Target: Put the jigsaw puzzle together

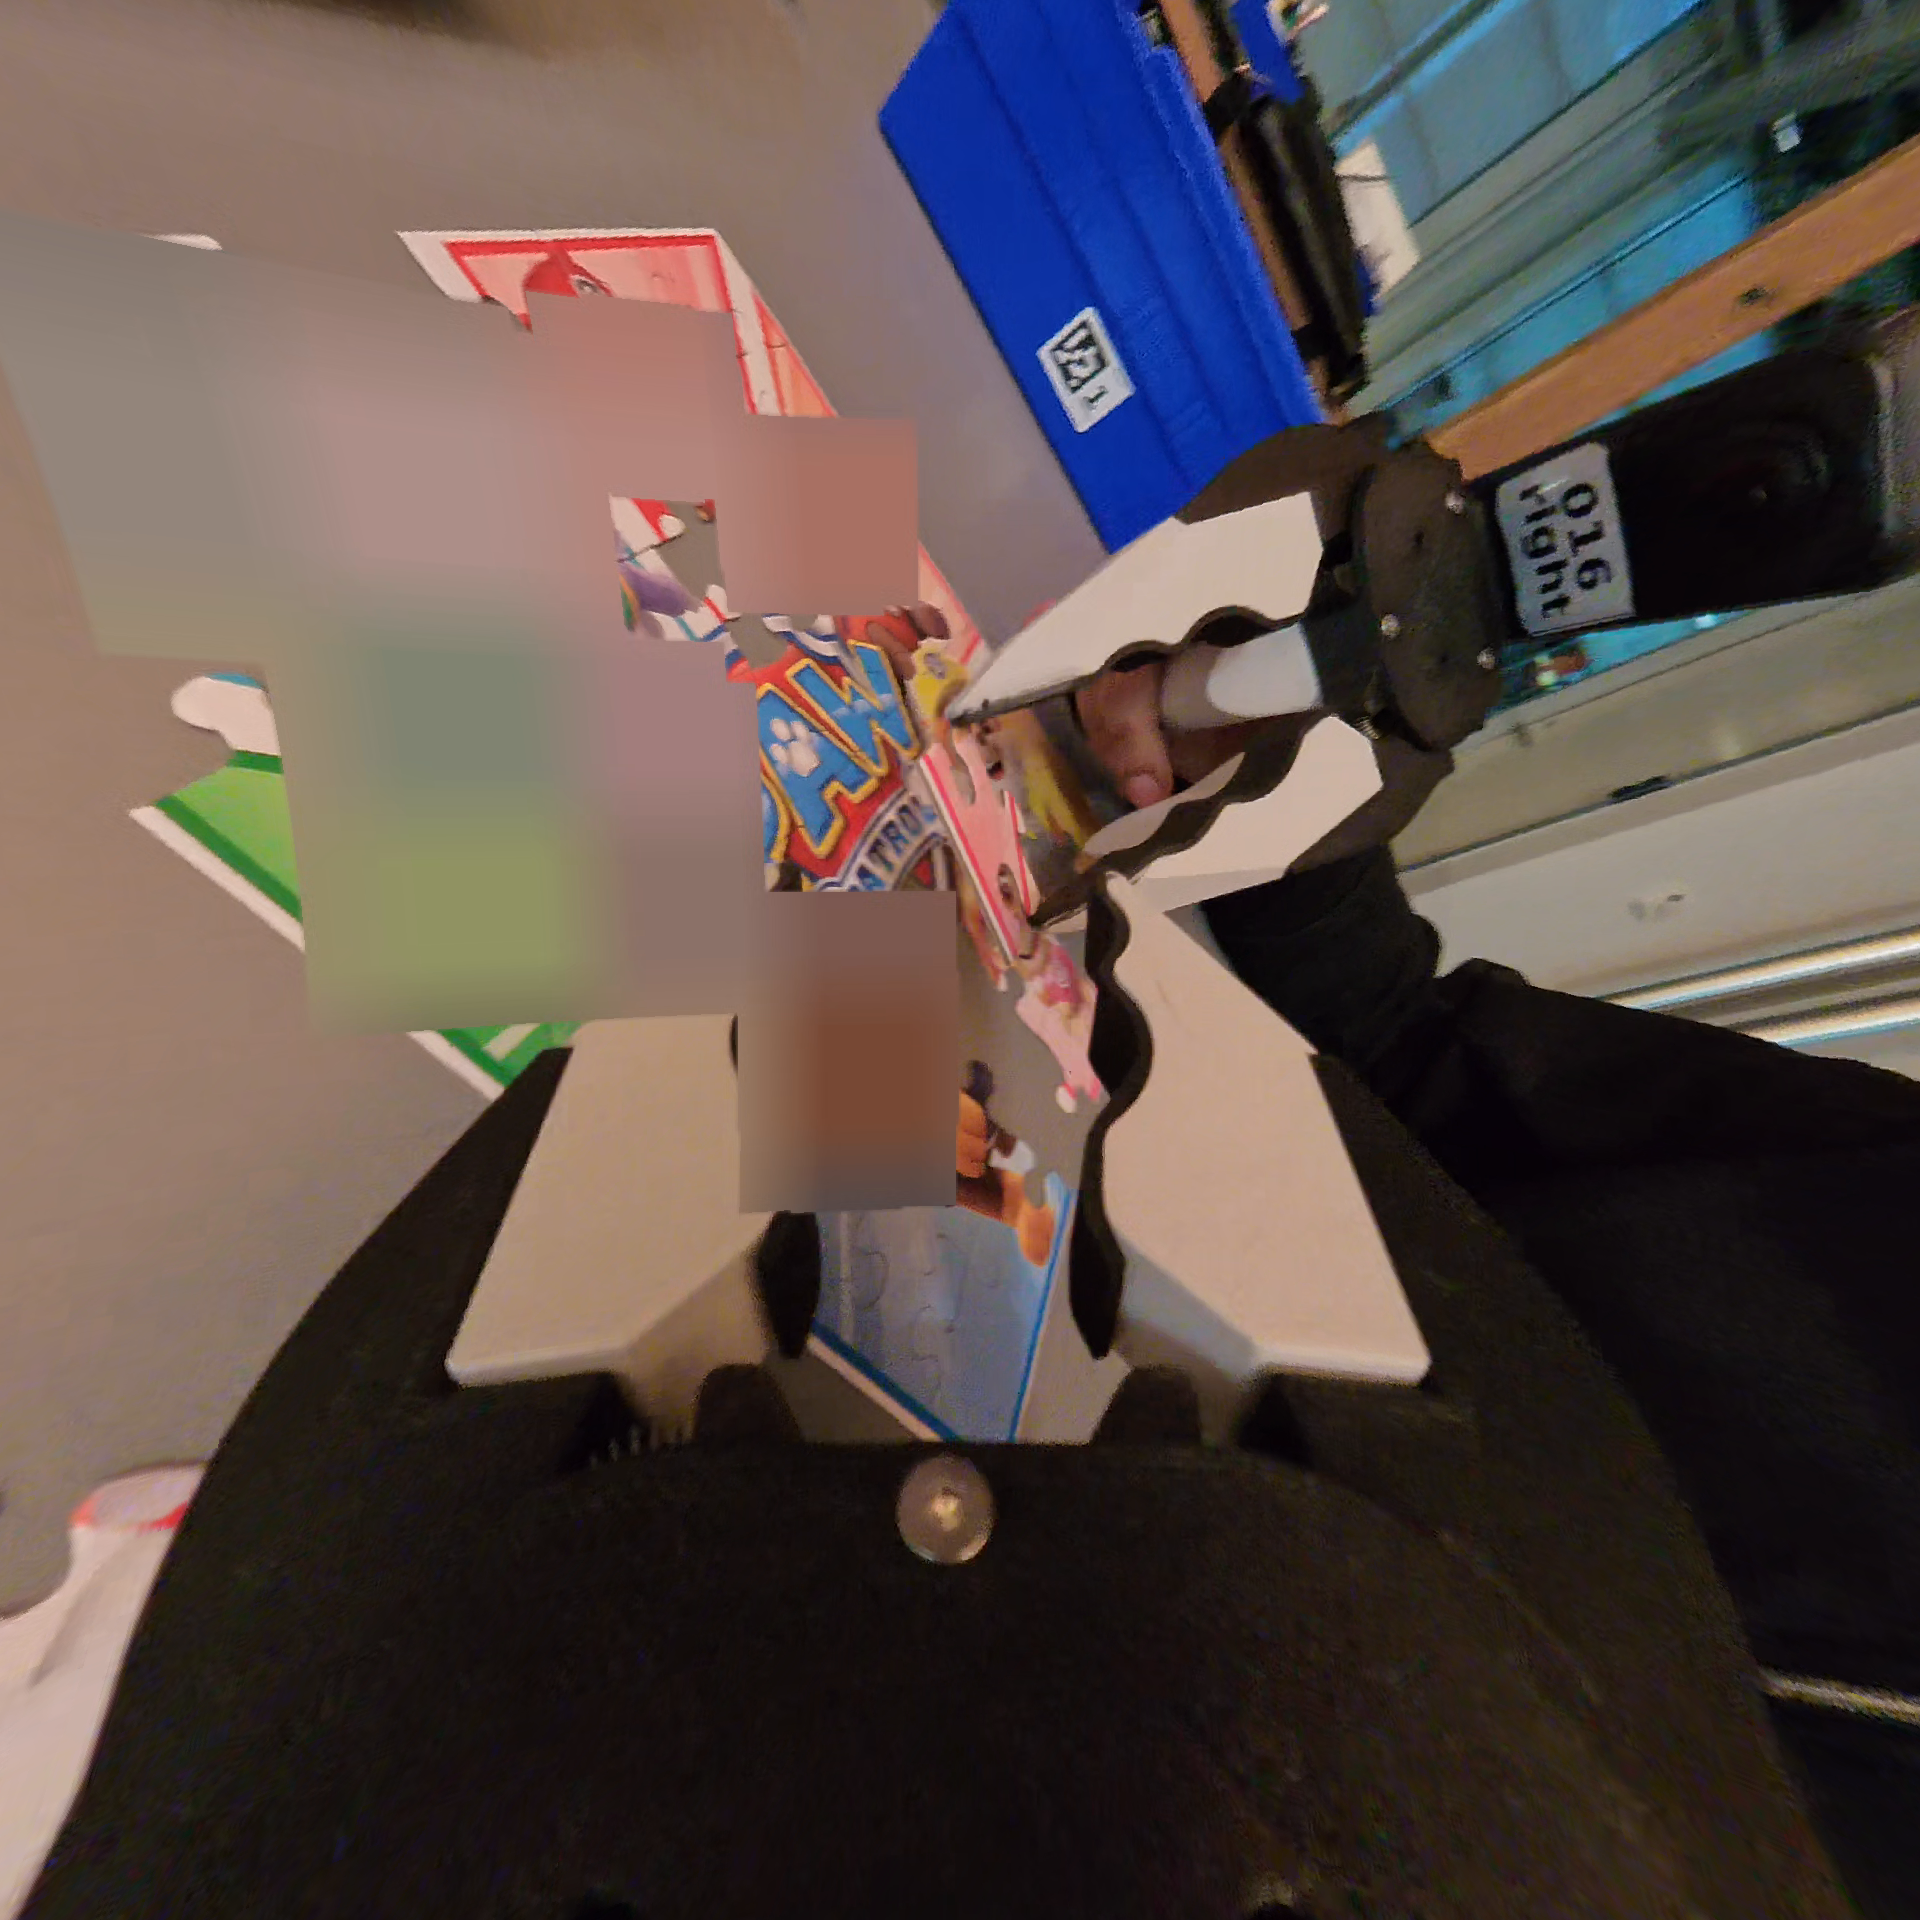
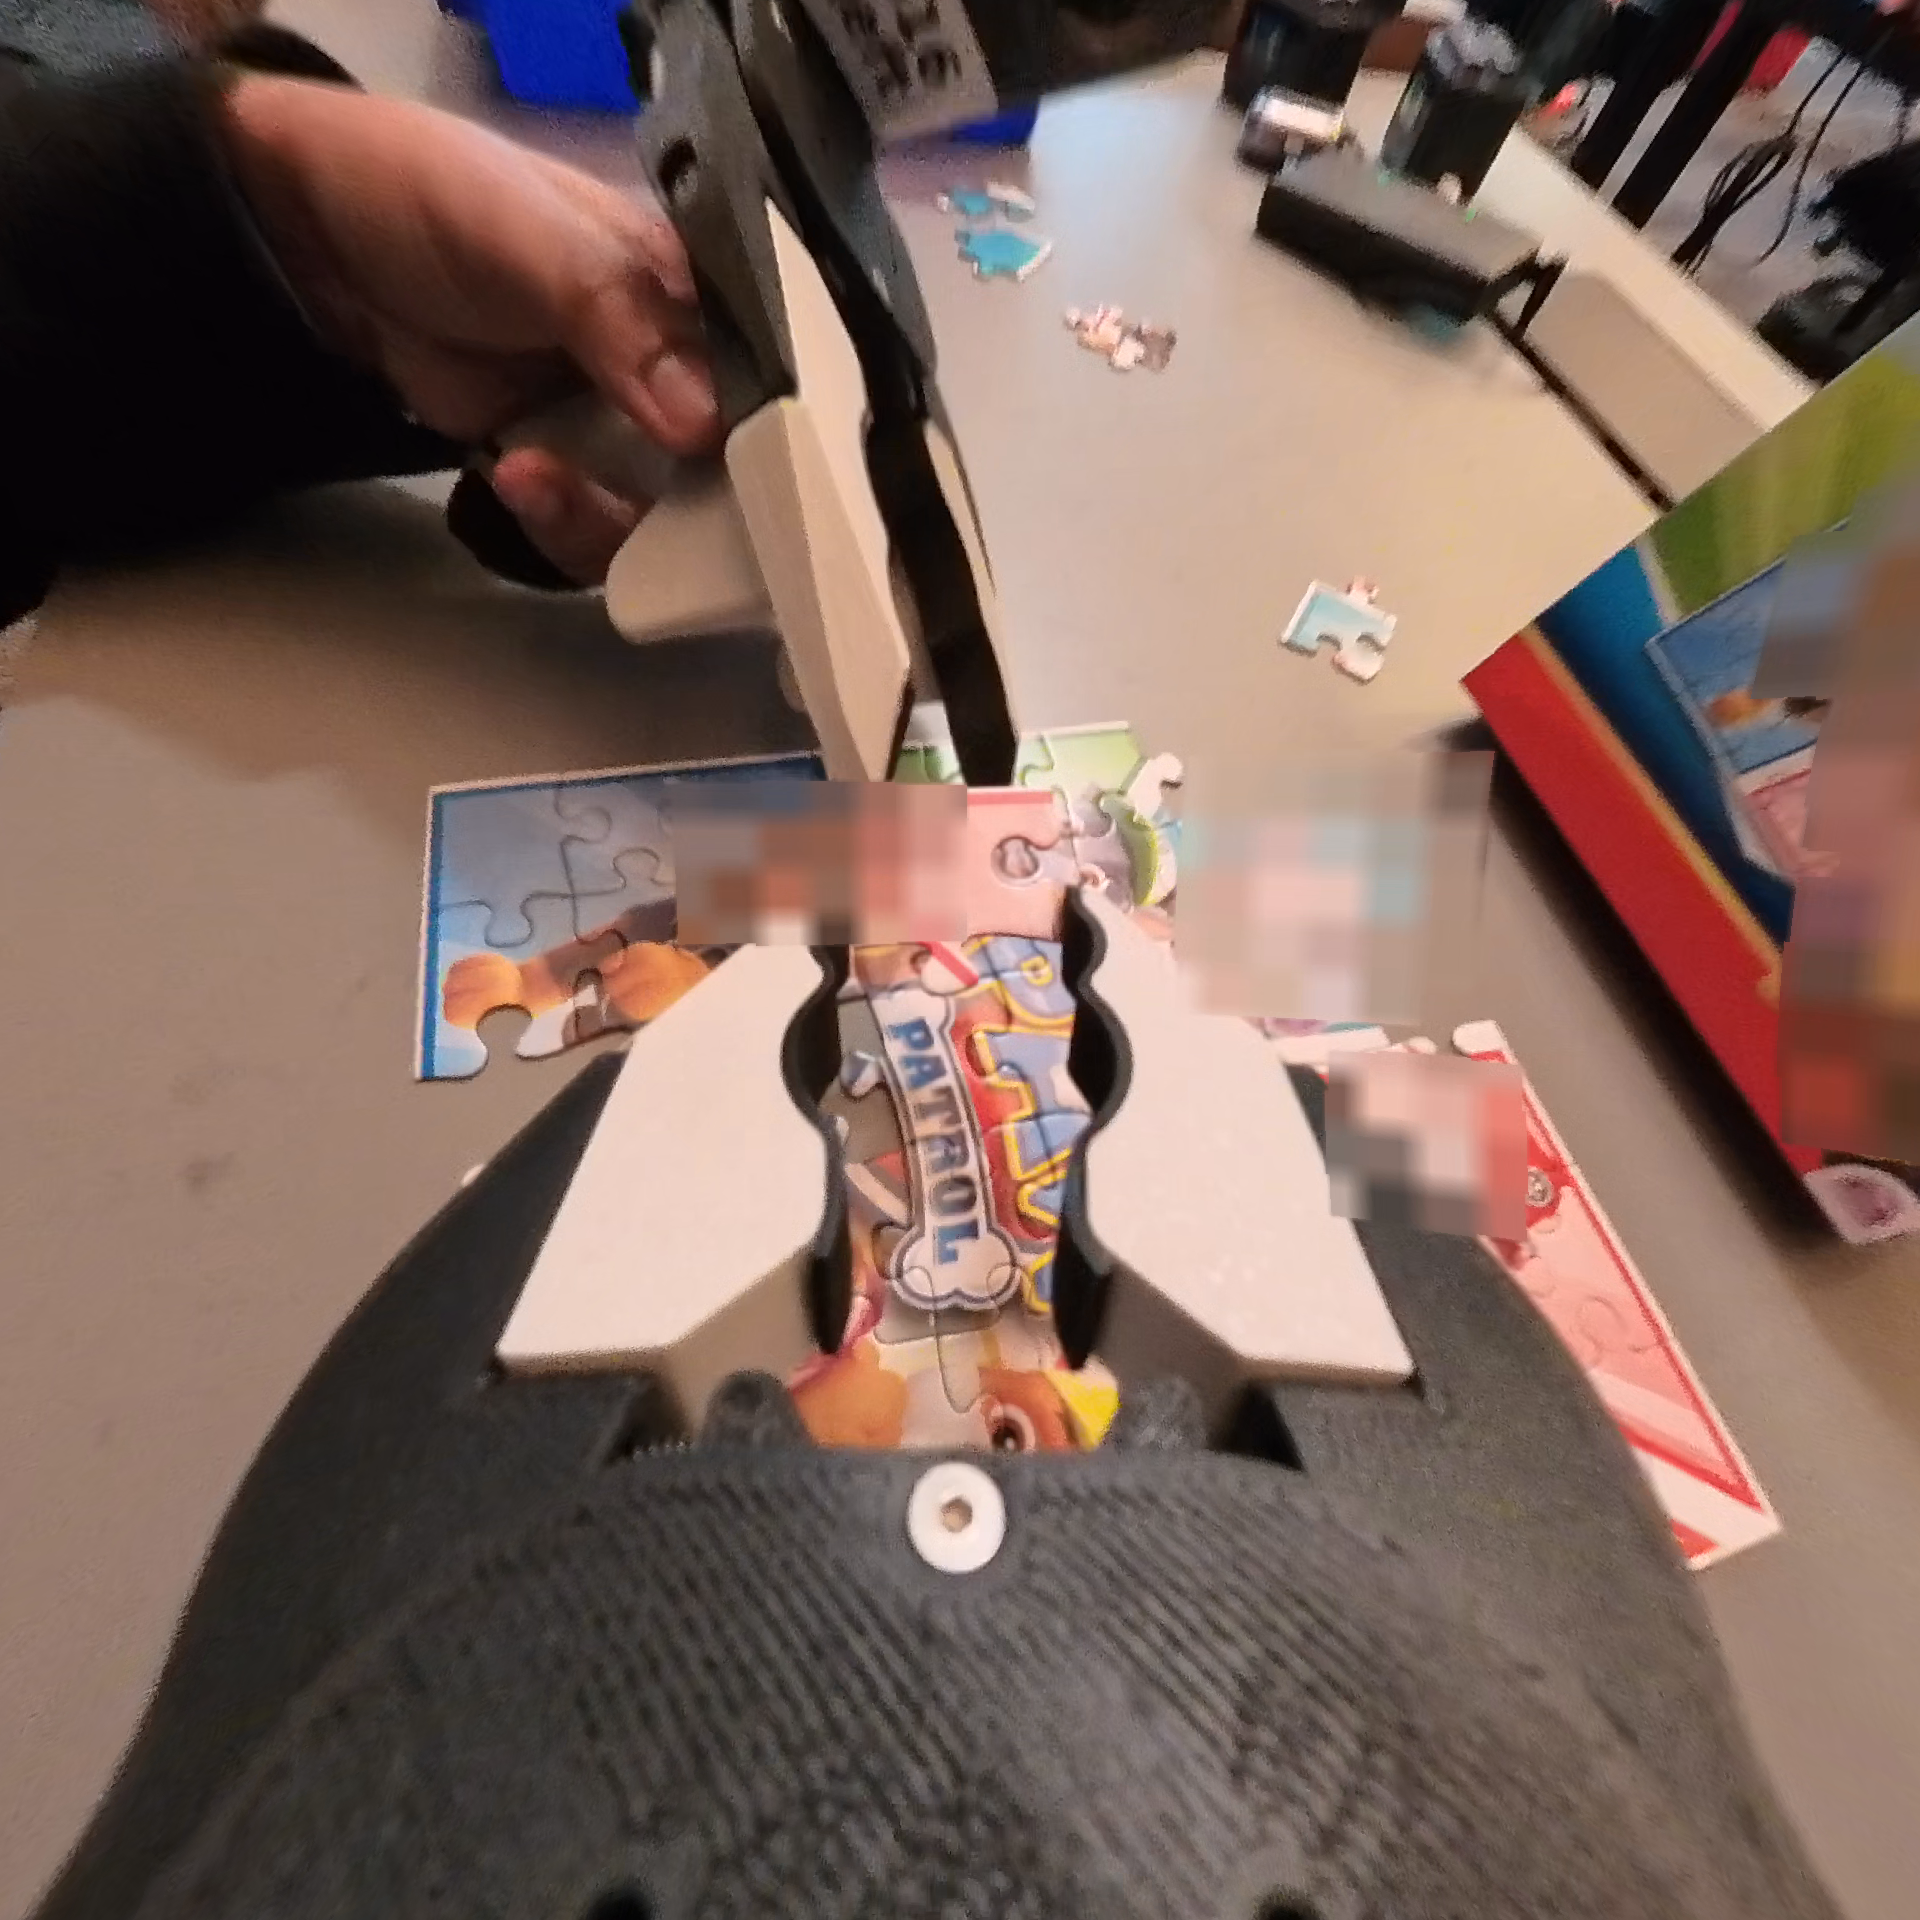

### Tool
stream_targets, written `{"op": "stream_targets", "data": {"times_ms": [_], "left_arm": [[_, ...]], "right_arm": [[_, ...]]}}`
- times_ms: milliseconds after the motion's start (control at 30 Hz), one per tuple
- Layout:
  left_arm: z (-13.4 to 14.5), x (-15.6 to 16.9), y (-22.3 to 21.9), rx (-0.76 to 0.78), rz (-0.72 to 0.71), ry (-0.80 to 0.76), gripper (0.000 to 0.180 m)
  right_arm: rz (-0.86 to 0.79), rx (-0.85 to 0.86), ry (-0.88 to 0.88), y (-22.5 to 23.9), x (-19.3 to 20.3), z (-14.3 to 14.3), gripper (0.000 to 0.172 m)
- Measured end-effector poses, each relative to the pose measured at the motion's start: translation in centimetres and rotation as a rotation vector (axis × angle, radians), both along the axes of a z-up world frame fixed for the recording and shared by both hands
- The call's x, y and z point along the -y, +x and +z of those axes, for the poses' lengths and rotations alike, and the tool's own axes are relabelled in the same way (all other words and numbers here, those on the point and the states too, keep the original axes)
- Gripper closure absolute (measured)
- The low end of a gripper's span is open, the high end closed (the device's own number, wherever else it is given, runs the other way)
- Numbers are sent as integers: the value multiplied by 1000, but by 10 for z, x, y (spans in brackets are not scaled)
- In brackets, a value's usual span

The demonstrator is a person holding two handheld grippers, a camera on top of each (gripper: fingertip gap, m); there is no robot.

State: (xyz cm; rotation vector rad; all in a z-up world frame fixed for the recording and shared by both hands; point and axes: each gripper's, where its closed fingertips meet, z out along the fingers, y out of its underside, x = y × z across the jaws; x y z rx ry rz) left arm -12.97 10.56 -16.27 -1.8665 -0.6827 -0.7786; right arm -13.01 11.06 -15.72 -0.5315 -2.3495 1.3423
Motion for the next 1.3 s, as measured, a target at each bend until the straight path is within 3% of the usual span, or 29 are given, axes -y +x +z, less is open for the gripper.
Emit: {"op": "stream_targets", "data": {"times_ms": [133,267,333,533,667,800,900,1033,1167,1300], "left_arm": [[15,-6,11,92,-51,113,139],[26,-9,16,130,-74,195,176],[30,-8,10,141,-44,220,180],[52,-3,-16,166,107,362,180],[60,-6,-16,167,132,413,180],[57,-12,-12,126,140,391,180],[55,-13,-7,98,113,365,180],[55,-17,-3,94,110,368,180],[57,-16,-11,142,165,404,180],[54,-19,-7,153,140,390,180]], "right_arm": [[31,-63,-41,5,4,15,131],[34,-96,-46,6,5,20,131],[3,-117,-56,2,3,23,131],[-98,-54,-227,-11,-8,40,125],[-161,-26,-291,-17,-7,43,127],[-237,17,-296,-23,-15,37,133],[-265,22,-391,-27,-28,49,153],[-220,64,-473,-24,-31,54,153],[-155,-39,-400,-15,-21,59,144],[-196,-211,-190,-16,-18,53,150]]}}
